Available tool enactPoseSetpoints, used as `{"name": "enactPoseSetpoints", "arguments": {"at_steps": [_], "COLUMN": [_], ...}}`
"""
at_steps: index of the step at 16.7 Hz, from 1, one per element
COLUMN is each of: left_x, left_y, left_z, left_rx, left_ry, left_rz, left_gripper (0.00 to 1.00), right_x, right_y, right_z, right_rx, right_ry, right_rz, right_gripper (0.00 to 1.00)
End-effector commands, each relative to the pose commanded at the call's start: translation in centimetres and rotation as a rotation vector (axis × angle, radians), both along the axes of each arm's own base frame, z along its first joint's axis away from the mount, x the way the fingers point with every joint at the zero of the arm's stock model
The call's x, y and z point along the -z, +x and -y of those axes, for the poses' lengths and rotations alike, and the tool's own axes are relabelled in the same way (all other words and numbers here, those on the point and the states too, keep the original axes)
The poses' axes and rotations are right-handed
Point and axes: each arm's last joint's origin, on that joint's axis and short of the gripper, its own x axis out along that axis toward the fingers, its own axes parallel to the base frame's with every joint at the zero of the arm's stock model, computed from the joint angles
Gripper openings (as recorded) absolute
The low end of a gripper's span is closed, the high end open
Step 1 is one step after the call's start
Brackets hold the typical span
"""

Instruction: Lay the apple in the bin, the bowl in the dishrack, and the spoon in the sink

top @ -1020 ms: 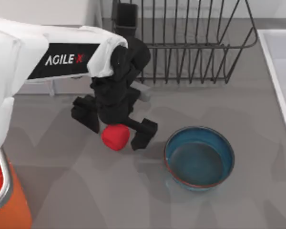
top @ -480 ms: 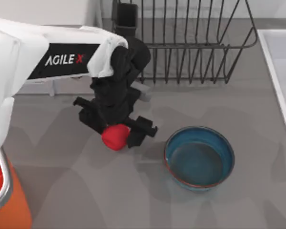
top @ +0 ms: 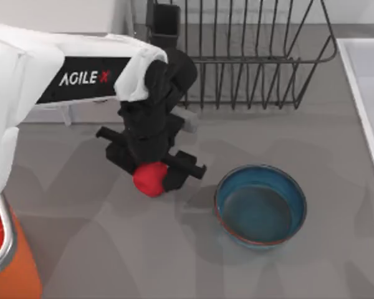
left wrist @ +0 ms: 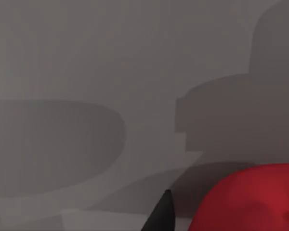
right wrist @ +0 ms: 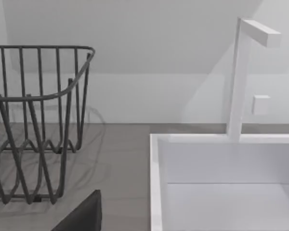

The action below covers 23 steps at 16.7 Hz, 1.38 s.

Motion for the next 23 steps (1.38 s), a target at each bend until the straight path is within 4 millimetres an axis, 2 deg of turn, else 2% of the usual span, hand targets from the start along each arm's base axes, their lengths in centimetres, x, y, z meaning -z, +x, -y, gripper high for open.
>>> {"name": "enactPoseSetpoints", "arguments": {"at_steps": [4,7,9,14,16,23], "left_x": [0.0,-1.2,-2.9,-9.0,-10.6,-10.8], "left_y": [0.0,0.1,0.4,0.2,0.0,0.0], "left_z": [0.0,0.2,0.3,0.2,0.1,-0.2], "left_rx": [0.000,-0.002,-0.002,-0.003,-0.003,-0.034], "left_ry": [0.000,-0.015,-0.014,-0.007,-0.015,-0.014], "left_rz": [0.000,0.012,0.019,0.001,0.008,0.011], "left_gripper": [0.00,0.00,0.00,0.00,0.00,0.00], "right_x": [0.0,0.0,0.0,0.0,0.0,0.0], "right_y": [0.0,0.0,0.0,0.0,0.0,0.0], "right_z": [0.0,0.0,0.0,0.0,0.0,0.0], "right_rx": [0.000,0.000,0.000,0.000,0.000,0.000], "right_ry": [0.000,0.000,0.000,0.000,0.000,0.000], "right_rz": [0.000,0.000,0.000,0.000,0.000,0.000], "right_gripper": [1.00,1.00,1.00,1.00,1.00,1.00]}}
